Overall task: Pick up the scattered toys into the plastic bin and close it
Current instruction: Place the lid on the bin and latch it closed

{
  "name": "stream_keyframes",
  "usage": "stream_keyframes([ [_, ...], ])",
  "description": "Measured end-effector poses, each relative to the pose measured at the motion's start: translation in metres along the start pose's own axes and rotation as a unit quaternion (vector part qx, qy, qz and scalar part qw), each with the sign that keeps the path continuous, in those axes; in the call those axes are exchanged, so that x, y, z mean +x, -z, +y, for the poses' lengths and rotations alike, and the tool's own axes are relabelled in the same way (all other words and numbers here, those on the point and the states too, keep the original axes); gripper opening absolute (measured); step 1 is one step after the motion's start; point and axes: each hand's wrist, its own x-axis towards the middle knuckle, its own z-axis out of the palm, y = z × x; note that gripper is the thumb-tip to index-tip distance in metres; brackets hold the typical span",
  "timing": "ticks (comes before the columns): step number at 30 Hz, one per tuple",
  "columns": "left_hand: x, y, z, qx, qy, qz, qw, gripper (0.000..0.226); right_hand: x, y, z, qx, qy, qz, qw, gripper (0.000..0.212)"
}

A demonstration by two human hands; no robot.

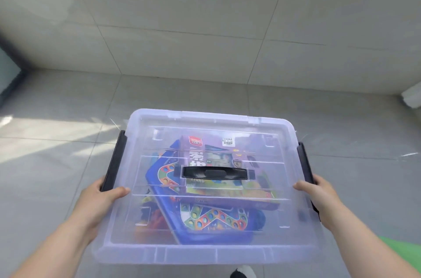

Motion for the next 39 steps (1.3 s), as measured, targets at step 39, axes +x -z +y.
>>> stream_keyframes([
  [39, -0.105, -0.523, 0.314, 0.165, -0.046, -0.183, 0.968, 0.014, 0.159, 0.516, -0.123, -0.006, 0.029, 0.215, 0.976, 0.013],
])
